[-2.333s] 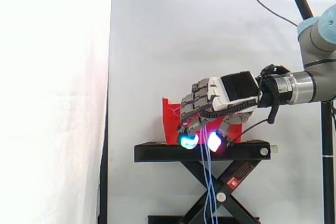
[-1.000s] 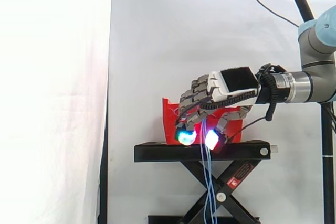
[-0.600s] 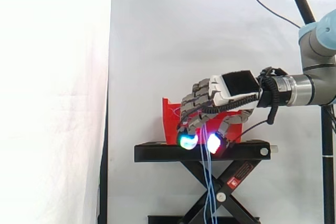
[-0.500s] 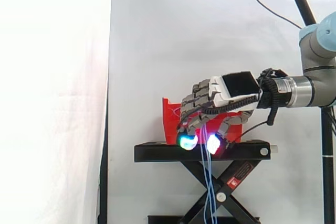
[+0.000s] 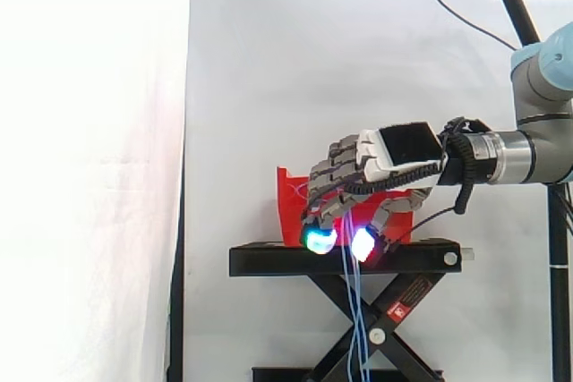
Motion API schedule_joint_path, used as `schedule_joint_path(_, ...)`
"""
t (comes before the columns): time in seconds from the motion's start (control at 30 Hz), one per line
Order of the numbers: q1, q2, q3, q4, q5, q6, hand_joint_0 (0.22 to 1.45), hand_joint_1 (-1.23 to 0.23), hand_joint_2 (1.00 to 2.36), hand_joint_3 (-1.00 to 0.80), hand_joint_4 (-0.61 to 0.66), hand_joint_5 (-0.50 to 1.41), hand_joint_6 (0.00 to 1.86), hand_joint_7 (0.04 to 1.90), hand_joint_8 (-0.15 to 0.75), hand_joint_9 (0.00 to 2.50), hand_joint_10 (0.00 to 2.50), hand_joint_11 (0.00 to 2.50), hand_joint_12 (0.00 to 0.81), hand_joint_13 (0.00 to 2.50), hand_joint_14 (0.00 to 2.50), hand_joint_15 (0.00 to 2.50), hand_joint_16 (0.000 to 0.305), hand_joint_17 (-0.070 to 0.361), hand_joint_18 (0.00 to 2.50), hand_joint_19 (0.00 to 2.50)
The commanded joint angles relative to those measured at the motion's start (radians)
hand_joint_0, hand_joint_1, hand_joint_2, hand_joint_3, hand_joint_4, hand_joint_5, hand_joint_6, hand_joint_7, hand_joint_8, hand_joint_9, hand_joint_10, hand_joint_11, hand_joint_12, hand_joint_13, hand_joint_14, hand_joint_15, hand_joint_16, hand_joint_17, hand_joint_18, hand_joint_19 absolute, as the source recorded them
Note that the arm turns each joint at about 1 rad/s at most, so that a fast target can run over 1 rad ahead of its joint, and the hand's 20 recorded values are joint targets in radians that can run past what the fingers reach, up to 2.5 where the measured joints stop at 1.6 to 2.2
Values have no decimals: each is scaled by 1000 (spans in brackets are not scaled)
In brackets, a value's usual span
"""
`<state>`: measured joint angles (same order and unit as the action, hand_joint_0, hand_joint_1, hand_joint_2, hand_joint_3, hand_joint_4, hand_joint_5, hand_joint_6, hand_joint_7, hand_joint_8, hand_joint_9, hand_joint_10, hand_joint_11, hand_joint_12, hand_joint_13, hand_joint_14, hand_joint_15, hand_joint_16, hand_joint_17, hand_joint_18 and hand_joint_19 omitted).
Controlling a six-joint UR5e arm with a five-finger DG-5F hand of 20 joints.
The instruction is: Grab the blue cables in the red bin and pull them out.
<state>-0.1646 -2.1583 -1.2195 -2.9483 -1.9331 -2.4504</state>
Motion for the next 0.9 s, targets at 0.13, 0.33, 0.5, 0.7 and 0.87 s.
schedule_joint_path(0.13, -3, 0, 0, -6, -4, -3, 786, -1114, 1000, -1000, 53, 788, 10, 680, 179, 690, 30, 947, 308, 649, 28, 780, 44, 99, 558, 1051)
schedule_joint_path(0.33, -4, 0, 0, -29, -9, -5, 785, -1111, 1000, -1000, 48, 788, 10, 679, 179, 690, 30, 935, 308, 648, 28, 780, 44, 99, 558, 1051)
schedule_joint_path(0.5, -3, 2, 0, -48, -12, -5, 785, -1110, 1000, -1000, 47, 785, 10, 680, 181, 690, 30, 948, 308, 650, 28, 780, 44, 99, 557, 1051)
schedule_joint_path(0.7, -3, 0, 0, -68, -17, -5, 785, -1108, 1000, -1000, 53, 772, 11, 648, 178, 688, 31, 945, 308, 650, 26, 784, 44, 99, 558, 1050)
schedule_joint_path(0.87, -6, 0, 2, -80, -23, -9, 785, -1110, 1000, -1000, 57, 742, 13, 616, 177, 689, 28, 934, 310, 651, 28, 783, 44, 99, 560, 1051)
